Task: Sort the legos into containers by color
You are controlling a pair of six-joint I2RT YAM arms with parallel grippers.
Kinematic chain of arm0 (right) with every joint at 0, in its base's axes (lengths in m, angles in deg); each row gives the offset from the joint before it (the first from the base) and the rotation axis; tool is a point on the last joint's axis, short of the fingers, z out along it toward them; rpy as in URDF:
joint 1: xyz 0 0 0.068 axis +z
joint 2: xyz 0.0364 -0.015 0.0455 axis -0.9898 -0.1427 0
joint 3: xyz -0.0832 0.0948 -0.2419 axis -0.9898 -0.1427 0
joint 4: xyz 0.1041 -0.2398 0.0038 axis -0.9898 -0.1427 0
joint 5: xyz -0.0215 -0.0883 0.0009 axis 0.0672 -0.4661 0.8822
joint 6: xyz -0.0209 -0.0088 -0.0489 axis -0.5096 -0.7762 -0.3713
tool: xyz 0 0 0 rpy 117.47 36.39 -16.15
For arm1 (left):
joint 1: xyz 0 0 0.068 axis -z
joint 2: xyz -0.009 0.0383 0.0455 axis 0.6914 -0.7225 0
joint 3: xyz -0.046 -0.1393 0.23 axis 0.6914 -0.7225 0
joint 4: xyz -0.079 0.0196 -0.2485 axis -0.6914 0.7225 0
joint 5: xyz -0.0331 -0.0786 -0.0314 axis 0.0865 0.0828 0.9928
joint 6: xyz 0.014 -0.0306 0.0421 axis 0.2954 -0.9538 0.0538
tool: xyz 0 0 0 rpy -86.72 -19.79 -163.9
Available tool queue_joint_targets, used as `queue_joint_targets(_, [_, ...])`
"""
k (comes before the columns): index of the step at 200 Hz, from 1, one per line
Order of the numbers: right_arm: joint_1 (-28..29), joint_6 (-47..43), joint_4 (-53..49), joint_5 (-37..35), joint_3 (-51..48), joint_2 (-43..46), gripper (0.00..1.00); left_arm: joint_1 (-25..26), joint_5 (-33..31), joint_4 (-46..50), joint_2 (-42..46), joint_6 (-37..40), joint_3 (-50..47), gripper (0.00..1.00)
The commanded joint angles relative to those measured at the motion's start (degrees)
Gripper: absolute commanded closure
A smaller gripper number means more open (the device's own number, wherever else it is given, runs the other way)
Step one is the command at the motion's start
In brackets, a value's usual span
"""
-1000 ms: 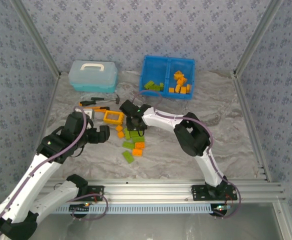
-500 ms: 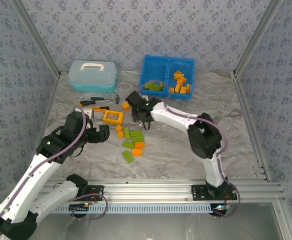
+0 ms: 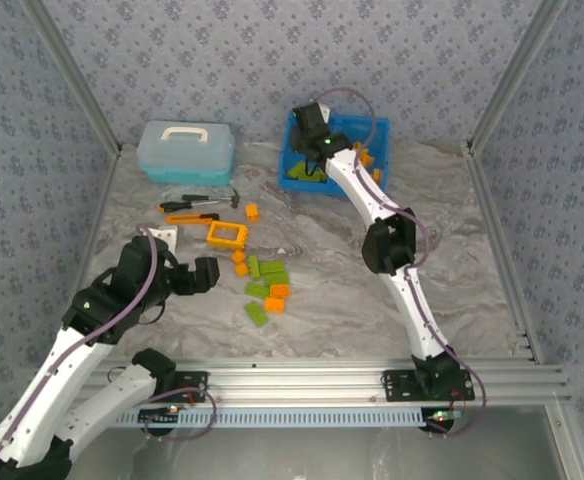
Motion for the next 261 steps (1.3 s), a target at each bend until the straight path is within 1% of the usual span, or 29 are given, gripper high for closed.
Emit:
queue_joint_targets(1, [-0.4, -2.0, 1.1, 2.6, 3.0, -1.8, 0.62, -0.4, 1.3, 0.4, 1.1, -2.3, -0.4, 0.01])
queue_joint_targets(7, [-0.6, -2.6, 3.0, 2.5, 3.1, -1.9, 0.59, -0.4, 1.3, 0.5, 1.1, -2.4, -0.5, 0.01])
queue_joint_targets(10, [-0.6, -2.9, 3.2, 2.5, 3.2, -1.8, 0.56, -0.5, 1.3, 0.4, 1.1, -2.4, -0.5, 0.01])
queue_joint_targets(14, [-0.7, -3.3, 3.4, 2.4, 3.6, -1.7, 0.51, -0.4, 1.2, 0.5, 1.1, -2.4, -0.5, 0.01])
queue_joint_targets(22, [-0.8, -4.4, 3.2, 2.7, 4.5, -1.3, 0.37, -0.4, 1.2, 0.4, 1.1, -2.4, -0.5, 0.01])
queue_joint_targets(28, [-0.8, -5.3, 2.7, 2.6, 5.1, -0.7, 0.31, -0.4, 1.1, 0.2, 1.0, -2.4, -0.6, 0.01])
queue_joint_targets(38, [-0.7, -6.3, 1.7, 2.7, 5.2, 0.8, 0.26, -0.4, 1.2, -0.1, 0.9, -2.4, -0.7, 0.01])
queue_joint_targets(49, [-0.7, -7.0, -1.0, 2.5, 4.9, 3.2, 0.24, -0.5, 1.2, -0.5, 0.7, -2.3, -0.9, 0.01])
queue_joint_targets(68, [-0.2, -7.7, -4.4, 2.2, 1.4, 8.4, 0.24, -0.4, 1.1, -1.7, 0.0, -2.2, -1.3, 0.01])
queue_joint_targets(82, [0.7, -7.4, -7.3, 3.4, -4.0, 13.4, 0.24, -0.4, 1.0, -2.0, -0.7, -1.9, -1.0, 0.01])
queue_joint_targets(94, [2.0, -7.6, -7.8, 5.5, -11.1, 18.6, 0.24, -0.4, -0.9, -1.4, -1.2, -2.4, -0.6, 0.01])
queue_joint_targets(119, [7.5, -10.3, -3.7, 13.1, -32.4, 32.5, 0.22, -0.4, -6.9, 0.6, -0.6, -4.0, -0.4, 0.01])
queue_joint_targets(134, [11.7, -10.0, -3.2, 13.6, -41.2, 37.7, 0.21, -0.5, -9.8, 0.7, 0.5, -4.2, -0.8, 0.01])
queue_joint_targets(145, [14.7, -8.6, -4.7, 13.2, -44.8, 39.6, 0.21, -0.5, -11.1, 0.7, 1.5, -3.8, -1.3, 0.01])
queue_joint_targets(170, [21.0, -4.0, -7.2, 12.4, -50.0, 40.0, 0.25, -0.4, -12.9, 0.4, 3.4, -3.3, -2.1, 0.01])
queue_joint_targets(183, [24.1, -1.1, -7.5, 11.2, -51.8, 39.2, 0.28, -0.4, -13.5, 0.4, 4.2, -3.4, -2.4, 0.01])
queue_joint_targets(198, [26.6, 2.1, -7.1, 9.1, -53.8, 37.3, 0.29, -0.5, -13.8, 0.4, 4.8, -3.5, -2.6, 0.01])
queue_joint_targets(209, [27.4, 2.8, -7.0, 9.2, -53.6, 35.2, 0.29, -0.5, -13.6, 0.4, 5.1, -3.5, -2.9, 0.01])
queue_joint_targets(228, [28.5, 2.4, -7.1, 6.9, -52.1, 31.3, 0.3, -0.5, -13.4, 0.7, 5.3, -3.9, -3.0, 0.01])
queue_joint_targets(241, [28.6, 2.5, -6.6, 7.2, -50.9, 28.8, 0.34, -0.5, -13.2, 0.8, 5.3, -4.3, -3.2, 0.01])
queue_joint_targets(252, [28.5, 2.8, -6.8, 7.3, -49.6, 26.6, 0.4, -0.5, -13.1, 0.9, 5.4, -4.4, -3.2, 0.01])
queue_joint_targets(261, [28.4, 3.0, -7.5, 6.5, -48.5, 25.3, 0.42, -0.5, -13.1, 1.1, 5.5, -4.5, -3.3, 0.01])
